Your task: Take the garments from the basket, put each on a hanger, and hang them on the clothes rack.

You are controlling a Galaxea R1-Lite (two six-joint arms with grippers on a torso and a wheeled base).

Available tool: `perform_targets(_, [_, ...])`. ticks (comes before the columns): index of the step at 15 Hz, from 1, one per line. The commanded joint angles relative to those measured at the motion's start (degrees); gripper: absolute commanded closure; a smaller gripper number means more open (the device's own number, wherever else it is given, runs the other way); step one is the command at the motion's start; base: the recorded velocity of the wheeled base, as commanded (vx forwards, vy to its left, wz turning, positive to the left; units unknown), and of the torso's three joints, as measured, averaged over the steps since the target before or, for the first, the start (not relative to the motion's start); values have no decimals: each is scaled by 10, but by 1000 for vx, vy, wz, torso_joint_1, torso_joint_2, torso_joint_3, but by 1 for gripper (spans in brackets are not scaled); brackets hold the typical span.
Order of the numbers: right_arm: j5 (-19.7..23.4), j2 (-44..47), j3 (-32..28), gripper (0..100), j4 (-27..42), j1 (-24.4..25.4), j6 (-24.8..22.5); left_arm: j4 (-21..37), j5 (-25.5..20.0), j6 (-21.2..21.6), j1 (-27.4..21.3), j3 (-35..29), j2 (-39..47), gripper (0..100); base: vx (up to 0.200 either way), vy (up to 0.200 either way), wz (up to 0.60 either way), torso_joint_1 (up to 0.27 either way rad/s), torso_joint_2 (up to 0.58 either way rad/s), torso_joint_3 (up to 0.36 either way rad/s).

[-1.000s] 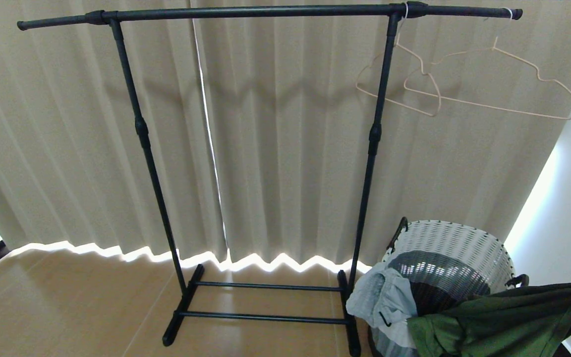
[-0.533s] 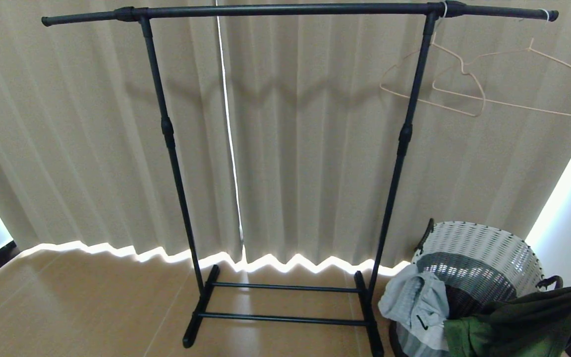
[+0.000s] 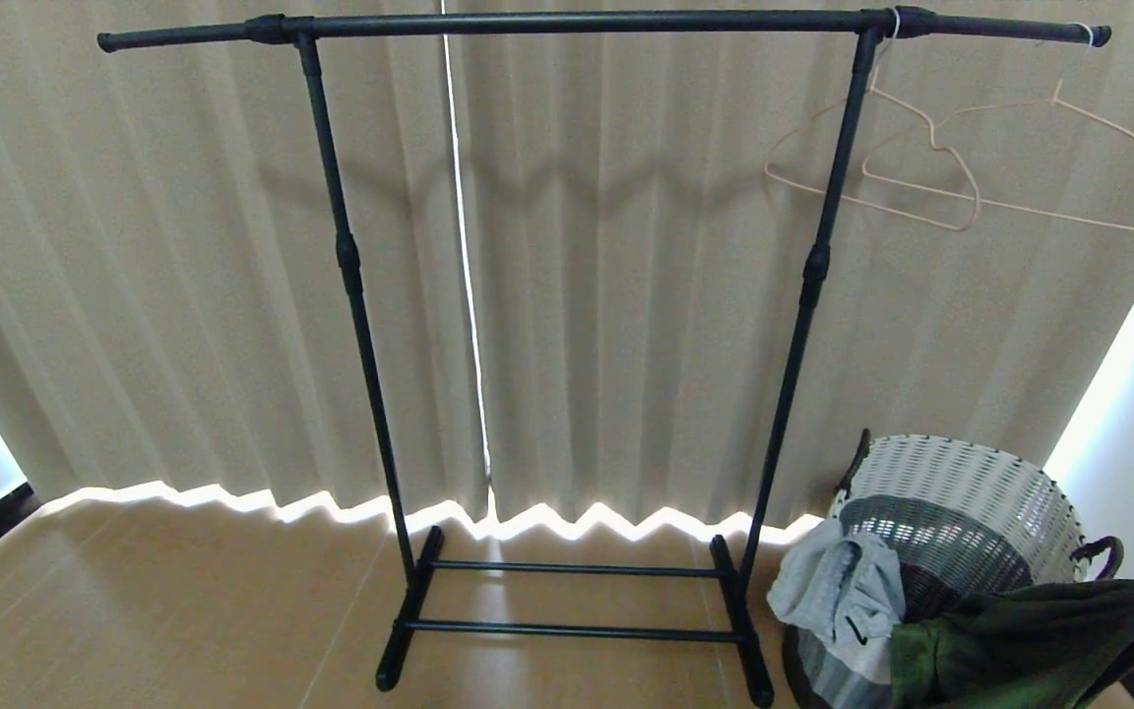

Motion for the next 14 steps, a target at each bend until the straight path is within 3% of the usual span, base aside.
perform_targets(1, [17, 3, -10, 100, 3, 0, 0, -1, -1, 10, -1, 0, 0, 0, 0, 0, 0, 0, 0, 0])
perform_targets(4, [74, 10, -49, 100, 34, 10, 23, -1, -32, 15, -1, 0, 0, 0, 0, 0, 0, 0, 0, 0])
perform_targets(5, [107, 8, -76, 100, 66, 35, 68, -1, -35, 15, -1, 0, 0, 0, 0, 0, 0, 0, 0, 0])
perform_targets(7, [111, 8, -130, 100, 141, 97, 153, -3, -50, 18, -1, -3, 0, 0, 0, 0, 0, 0, 0, 0])
perform_targets(10, [113, 10, -171, 100, 179, 162, 197, -3, -153, 19, -7, -55, 37, 0, 0, 0, 0, 0, 0, 0])
perform_targets(14, [116, 23, -214, 100, 174, 216, 230, -4, -226, 25, -20, -175, 192, 0, 0, 0, 0, 0, 0, 0])
